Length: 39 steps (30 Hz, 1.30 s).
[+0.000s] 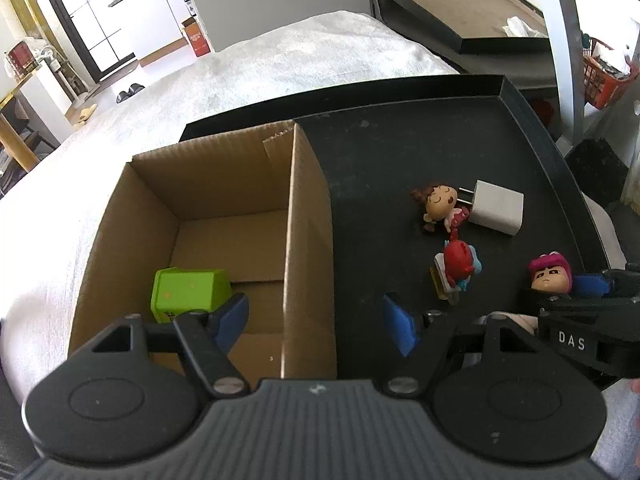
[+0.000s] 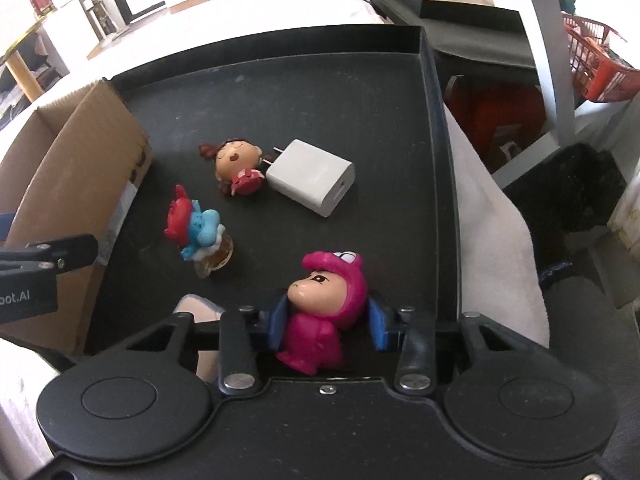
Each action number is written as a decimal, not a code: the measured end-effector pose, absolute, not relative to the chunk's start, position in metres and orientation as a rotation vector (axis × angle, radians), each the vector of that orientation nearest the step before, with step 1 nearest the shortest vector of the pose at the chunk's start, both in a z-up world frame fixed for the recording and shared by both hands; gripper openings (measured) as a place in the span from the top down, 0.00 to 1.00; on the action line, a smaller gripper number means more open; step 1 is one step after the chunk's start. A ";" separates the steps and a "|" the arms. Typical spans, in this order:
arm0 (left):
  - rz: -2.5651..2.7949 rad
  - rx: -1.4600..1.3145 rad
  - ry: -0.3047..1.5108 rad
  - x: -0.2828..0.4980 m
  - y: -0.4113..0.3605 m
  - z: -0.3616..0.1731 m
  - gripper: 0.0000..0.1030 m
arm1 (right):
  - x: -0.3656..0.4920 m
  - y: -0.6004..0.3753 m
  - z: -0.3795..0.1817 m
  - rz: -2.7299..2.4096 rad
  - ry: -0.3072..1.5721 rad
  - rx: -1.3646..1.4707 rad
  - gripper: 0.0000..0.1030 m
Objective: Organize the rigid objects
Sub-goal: 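Grasp the pink hooded doll with the right gripper and lift it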
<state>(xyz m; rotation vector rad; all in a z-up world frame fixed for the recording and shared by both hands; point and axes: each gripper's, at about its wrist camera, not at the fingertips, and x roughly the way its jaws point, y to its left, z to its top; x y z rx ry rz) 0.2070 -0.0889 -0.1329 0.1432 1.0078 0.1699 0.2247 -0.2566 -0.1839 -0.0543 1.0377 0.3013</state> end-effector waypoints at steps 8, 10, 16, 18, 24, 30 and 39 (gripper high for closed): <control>0.175 0.126 0.983 0.203 -0.082 -0.122 0.30 | 0.213 -0.251 -0.163 0.319 0.996 -0.067 0.61; 0.181 0.118 0.975 0.201 -0.079 -0.117 0.30 | 0.210 -0.251 -0.156 0.315 0.983 -0.065 0.61; 0.187 0.105 0.943 0.195 -0.074 -0.103 0.30 | 0.202 -0.252 -0.133 0.312 0.941 -0.065 0.61; 0.186 0.098 0.931 0.193 -0.072 -0.099 0.30 | 0.200 -0.251 -0.126 0.312 0.929 -0.069 0.61; 0.187 0.074 0.902 0.185 -0.064 -0.086 0.30 | 0.196 -0.243 -0.106 0.322 0.893 -0.068 0.61; 0.210 0.045 0.880 0.179 -0.049 -0.076 0.30 | 0.190 -0.230 -0.088 0.338 0.848 -0.098 0.61; 0.240 0.000 0.862 0.172 -0.025 -0.072 0.30 | 0.186 -0.203 -0.067 0.374 0.805 -0.160 0.61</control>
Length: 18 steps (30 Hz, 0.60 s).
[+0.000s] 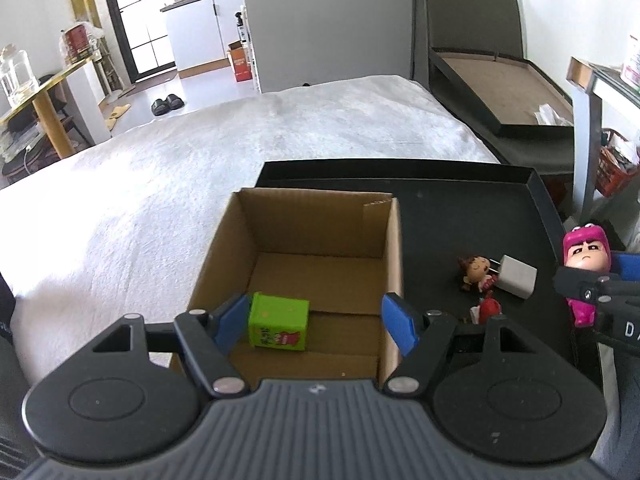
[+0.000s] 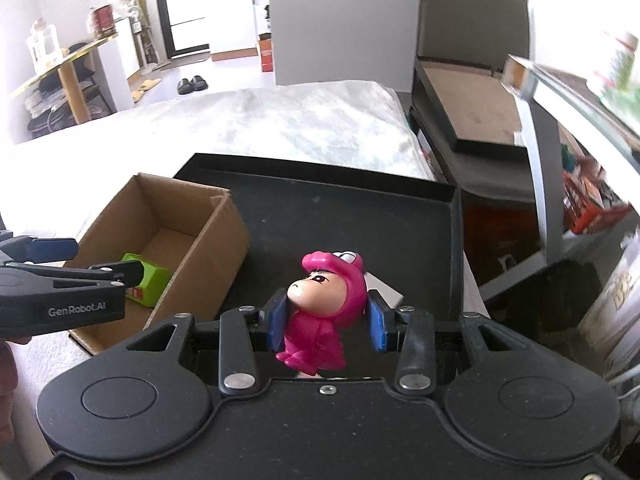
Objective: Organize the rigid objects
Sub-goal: 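Grasp the pink hooded doll with the right gripper and lift it, then carry the pink doll into the cardboard box and open the right gripper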
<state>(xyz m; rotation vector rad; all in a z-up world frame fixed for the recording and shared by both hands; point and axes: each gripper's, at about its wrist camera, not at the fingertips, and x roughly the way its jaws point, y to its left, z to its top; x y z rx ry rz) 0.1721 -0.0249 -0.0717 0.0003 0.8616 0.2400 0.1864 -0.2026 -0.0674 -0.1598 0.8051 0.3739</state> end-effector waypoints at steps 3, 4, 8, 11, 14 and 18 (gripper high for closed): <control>0.248 -0.023 0.868 0.171 -0.014 -0.073 0.30 | 0.187 -0.191 -0.064 0.388 0.794 -0.185 0.61; 0.252 -0.028 0.867 0.171 -0.010 -0.074 0.30 | 0.187 -0.186 -0.063 0.393 0.787 -0.195 0.61; 0.276 -0.046 0.856 0.169 0.006 -0.075 0.31 | 0.188 -0.167 -0.060 0.415 0.777 -0.226 0.61; 0.296 -0.072 0.851 0.168 0.019 -0.077 0.34 | 0.189 -0.153 -0.060 0.437 0.773 -0.246 0.61; 0.321 -0.093 0.848 0.167 0.033 -0.081 0.36 | 0.190 -0.137 -0.058 0.459 0.758 -0.275 0.61; 0.345 -0.130 0.845 0.166 0.050 -0.084 0.41 | 0.191 -0.118 -0.058 0.486 0.749 -0.304 0.61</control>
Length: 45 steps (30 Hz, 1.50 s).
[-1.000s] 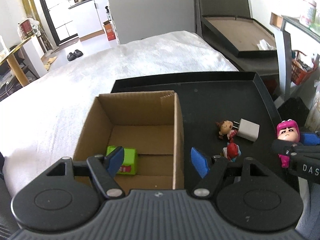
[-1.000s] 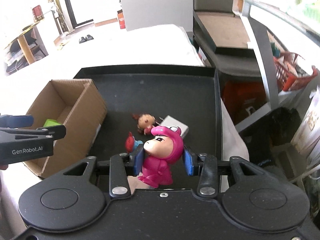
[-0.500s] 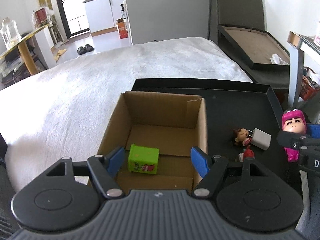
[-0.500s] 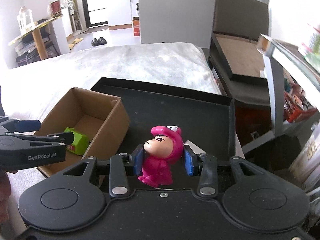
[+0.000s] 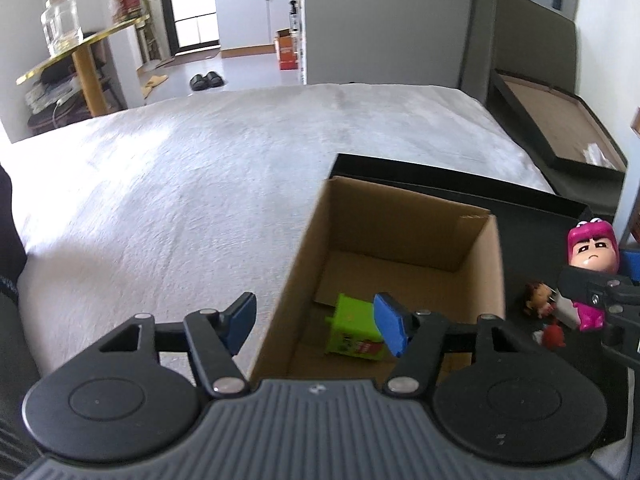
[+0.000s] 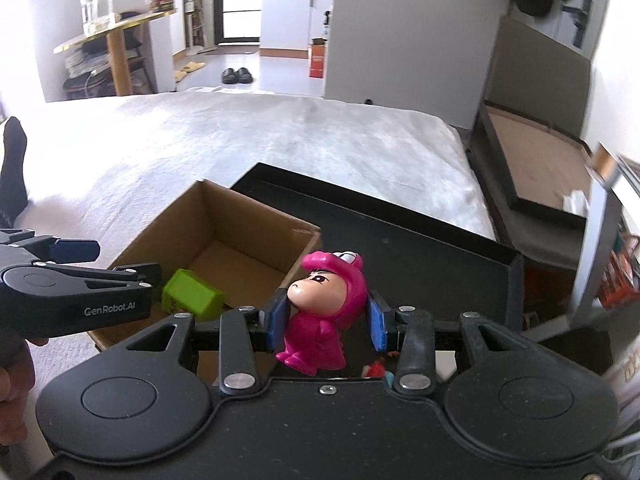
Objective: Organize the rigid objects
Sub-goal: 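Carry the pink doll into the cardboard box and open the right gripper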
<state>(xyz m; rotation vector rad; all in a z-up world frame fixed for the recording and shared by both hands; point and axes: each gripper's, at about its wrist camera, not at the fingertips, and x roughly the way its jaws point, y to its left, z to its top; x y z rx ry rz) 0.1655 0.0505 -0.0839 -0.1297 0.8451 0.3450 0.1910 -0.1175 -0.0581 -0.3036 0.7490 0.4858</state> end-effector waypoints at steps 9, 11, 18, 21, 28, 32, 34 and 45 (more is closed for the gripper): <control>0.402 -0.178 0.849 0.166 0.076 -0.095 0.62 | 0.196 -0.080 -0.063 0.557 0.749 -0.344 0.61; 0.406 -0.181 0.852 0.166 0.078 -0.098 0.67 | 0.198 -0.073 -0.065 0.566 0.749 -0.357 0.61; 0.401 -0.192 0.858 0.167 0.081 -0.110 0.78 | 0.205 -0.058 -0.075 0.587 0.739 -0.416 0.61; 0.390 -0.216 0.854 0.167 0.082 -0.113 0.84 | 0.207 -0.052 -0.080 0.589 0.739 -0.436 0.61; 0.376 -0.237 0.807 0.163 0.084 -0.094 0.87 | 0.207 -0.040 -0.091 0.617 0.743 -0.472 0.61; 0.396 -0.231 0.800 0.165 0.089 -0.094 0.87 | 0.207 -0.033 -0.094 0.639 0.743 -0.484 0.61; 0.401 -0.224 0.791 0.164 0.090 -0.097 0.87 | 0.207 -0.029 -0.097 0.646 0.748 -0.491 0.61; 0.322 -0.320 0.838 0.164 0.094 -0.104 0.87 | 0.213 -0.015 -0.106 0.657 0.742 -0.500 0.61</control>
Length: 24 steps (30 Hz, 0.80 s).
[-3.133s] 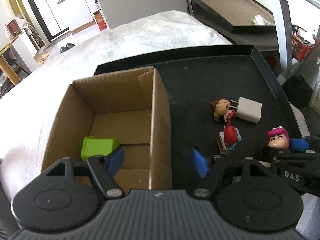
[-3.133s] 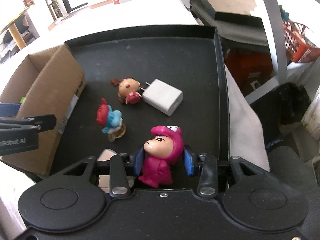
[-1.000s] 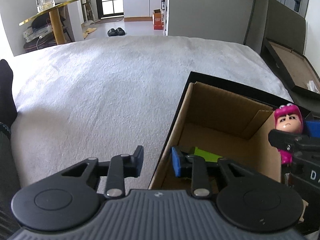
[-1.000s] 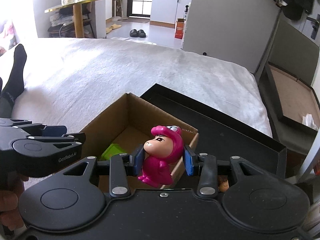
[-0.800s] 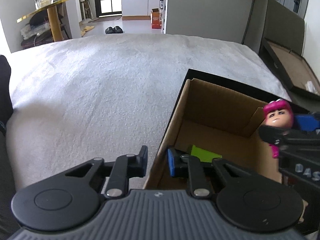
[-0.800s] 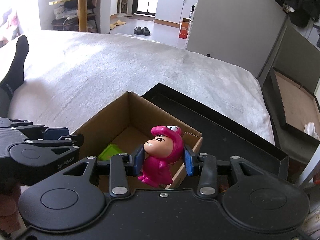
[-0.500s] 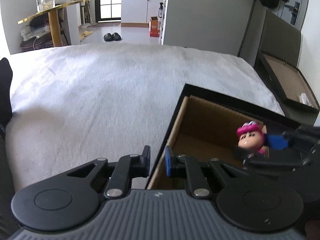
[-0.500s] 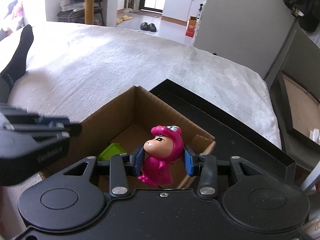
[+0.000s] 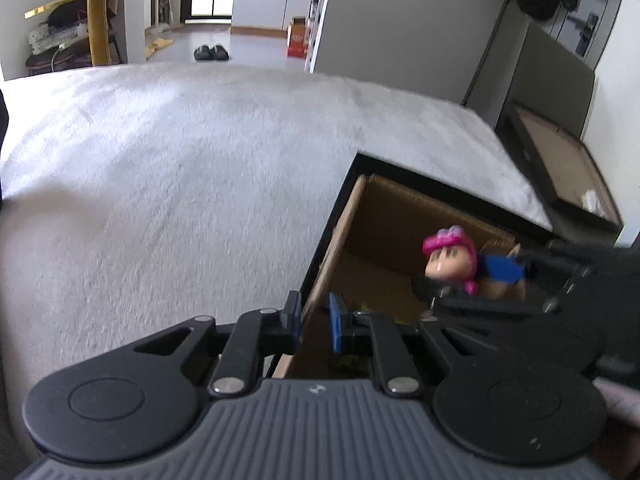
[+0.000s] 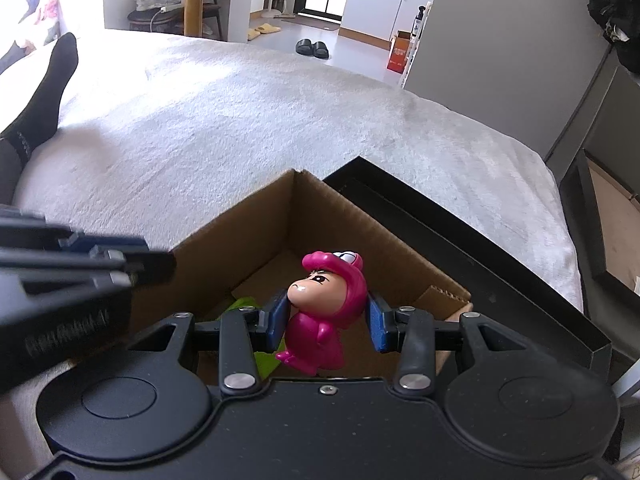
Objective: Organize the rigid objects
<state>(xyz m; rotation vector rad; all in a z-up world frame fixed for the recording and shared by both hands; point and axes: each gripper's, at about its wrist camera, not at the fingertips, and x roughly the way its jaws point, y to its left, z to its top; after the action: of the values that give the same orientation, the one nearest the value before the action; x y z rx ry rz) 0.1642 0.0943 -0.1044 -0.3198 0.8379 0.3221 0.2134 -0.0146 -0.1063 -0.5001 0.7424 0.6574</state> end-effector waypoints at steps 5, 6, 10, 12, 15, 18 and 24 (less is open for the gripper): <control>0.339 -0.335 0.837 0.163 0.097 -0.112 0.88 | 0.214 -0.010 -0.108 0.671 0.743 -0.499 0.60; 0.339 -0.338 0.835 0.162 0.098 -0.113 0.88 | 0.215 -0.010 -0.108 0.671 0.743 -0.495 0.60; 0.341 -0.329 0.831 0.162 0.097 -0.112 0.88 | 0.217 -0.010 -0.105 0.674 0.730 -0.477 0.60; 0.344 -0.323 0.829 0.162 0.096 -0.113 0.88 | 0.217 -0.010 -0.103 0.673 0.731 -0.473 0.58; 0.348 -0.319 0.827 0.164 0.095 -0.113 0.88 | 0.216 -0.013 -0.098 0.671 0.730 -0.461 0.57; 0.351 -0.314 0.823 0.164 0.093 -0.113 0.88 | 0.214 -0.019 -0.091 0.667 0.724 -0.449 0.55; 0.368 -0.277 0.837 0.168 0.086 -0.111 0.88 | 0.206 -0.039 -0.075 0.648 0.704 -0.430 0.48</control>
<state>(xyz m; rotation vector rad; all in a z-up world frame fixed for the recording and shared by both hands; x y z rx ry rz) 0.1676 0.0858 -0.1106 -0.2766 0.8369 0.3679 0.2059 -0.0391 -0.0751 -0.4304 0.7037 0.6478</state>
